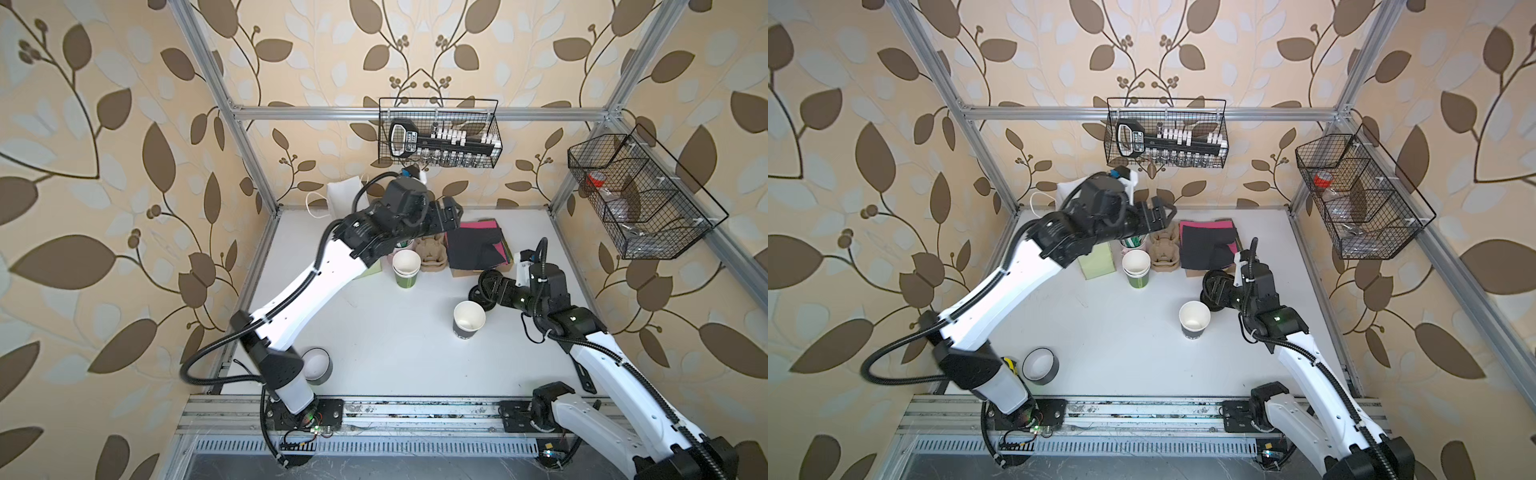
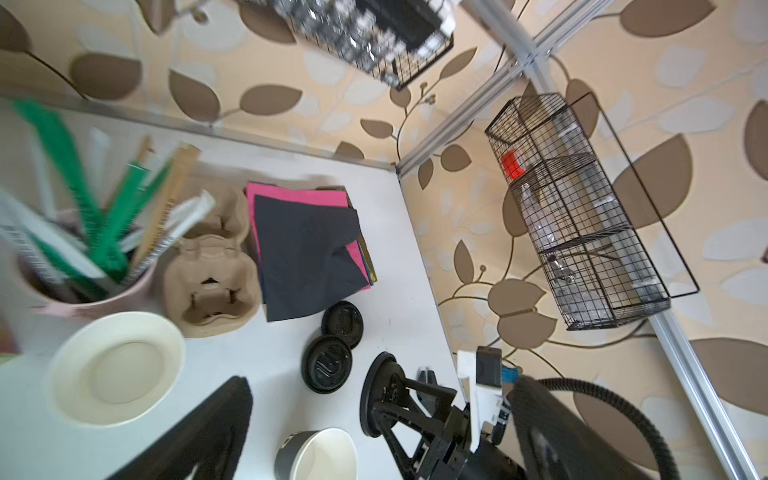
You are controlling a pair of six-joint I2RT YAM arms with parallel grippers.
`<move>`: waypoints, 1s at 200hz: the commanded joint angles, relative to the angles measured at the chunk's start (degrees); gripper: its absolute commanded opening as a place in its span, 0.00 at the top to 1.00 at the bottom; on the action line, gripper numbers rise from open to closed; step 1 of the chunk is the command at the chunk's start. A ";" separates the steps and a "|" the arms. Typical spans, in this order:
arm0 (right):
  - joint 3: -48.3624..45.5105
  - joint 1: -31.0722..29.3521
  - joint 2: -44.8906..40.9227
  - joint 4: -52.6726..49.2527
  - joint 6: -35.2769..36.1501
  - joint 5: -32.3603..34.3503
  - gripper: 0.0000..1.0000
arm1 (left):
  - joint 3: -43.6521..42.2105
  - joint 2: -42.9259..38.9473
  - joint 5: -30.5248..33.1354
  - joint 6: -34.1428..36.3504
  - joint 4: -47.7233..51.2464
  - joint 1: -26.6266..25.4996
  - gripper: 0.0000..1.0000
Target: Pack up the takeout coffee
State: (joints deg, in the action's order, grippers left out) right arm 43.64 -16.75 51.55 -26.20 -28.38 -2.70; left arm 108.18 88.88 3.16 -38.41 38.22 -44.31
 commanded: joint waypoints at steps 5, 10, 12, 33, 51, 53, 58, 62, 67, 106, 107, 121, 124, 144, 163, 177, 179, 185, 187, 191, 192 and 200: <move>5.93 -6.63 2.60 -13.12 3.15 4.78 0.41 | -9.68 -8.01 10.25 8.13 6.66 -0.42 0.01; 6.81 -8.17 3.54 -14.66 3.35 5.37 0.42 | -11.31 -9.82 11.34 8.77 7.41 -0.49 0.01; 7.32 -8.77 3.91 -15.28 3.38 5.59 0.42 | -12.02 -10.52 11.69 9.12 7.64 -0.44 0.01; 10.53 -13.01 6.32 -19.66 3.33 6.50 0.41 | -18.91 -17.62 14.44 11.78 9.55 -0.47 0.01; 12.70 -14.68 7.82 -22.26 3.90 7.92 0.41 | -24.10 -22.79 17.04 14.24 10.87 -0.44 0.01; 12.83 -14.69 7.93 -22.42 3.97 7.90 0.41 | -24.63 -23.38 17.40 14.55 10.97 -0.43 0.01; 13.40 -14.94 8.47 -23.18 4.20 7.73 0.41 | -26.14 -24.67 18.44 15.26 11.21 -0.44 0.01; 13.90 -15.20 8.98 -23.82 4.42 7.81 0.42 | -27.37 -25.70 19.31 15.79 11.34 -0.42 0.01; 14.43 -15.54 9.56 -24.56 4.67 8.09 0.41 | -28.96 -26.90 20.54 16.47 11.29 -0.44 0.01; 16.86 -18.33 12.15 -27.22 5.44 9.99 0.41 | -41.13 -34.57 29.11 19.59 9.07 -0.44 0.01; 16.89 -18.41 12.29 -27.28 5.49 10.04 0.41 | -41.39 -34.74 29.24 19.60 8.89 -0.43 0.01; 16.88 -19.58 13.19 -27.07 5.61 10.88 0.41 | -44.39 -37.27 29.95 19.97 6.88 -0.42 0.01; 16.88 -19.74 13.48 -27.13 5.47 11.14 0.41 | -44.81 -37.65 30.13 20.00 6.53 -0.43 0.01; 16.20 -20.53 14.28 -25.99 5.29 11.91 0.41 | -46.79 -39.28 31.02 20.23 5.06 -0.42 0.01; 15.79 -20.82 15.09 -24.61 5.21 12.17 0.41 | -47.18 -39.11 30.58 20.06 5.37 -0.43 0.01; 15.60 -20.87 15.91 -24.04 5.26 12.80 0.41 | -47.19 -38.72 30.13 20.04 5.55 -0.43 0.01; 15.49 -20.87 15.94 -23.76 5.26 12.94 0.41 | -47.19 -38.66 30.04 19.98 5.60 -0.42 0.01; 15.38 -20.86 16.39 -23.56 5.35 13.13 0.41 | -47.18 -38.59 29.92 20.00 5.64 -0.42 0.01; 15.39 -20.86 16.43 -23.55 5.35 13.11 0.41 | -47.18 -38.47 29.92 19.97 5.64 -0.44 0.01; 15.37 -20.86 16.73 -23.45 5.46 13.03 0.41 | -47.18 -38.49 29.91 20.02 5.64 -0.43 0.01; 15.35 -20.86 16.83 -23.46 5.45 13.05 0.41 | -47.18 -38.46 29.94 19.99 5.64 -0.47 0.01; 15.27 -20.86 17.48 -23.28 5.45 12.98 0.41 | -47.15 -38.45 29.98 20.09 5.64 -0.42 0.01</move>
State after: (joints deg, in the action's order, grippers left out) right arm 58.92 -37.30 67.48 -50.39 -23.92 8.64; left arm 61.10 50.41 30.72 -19.33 45.39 -44.31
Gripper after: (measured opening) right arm 0.673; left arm 0.989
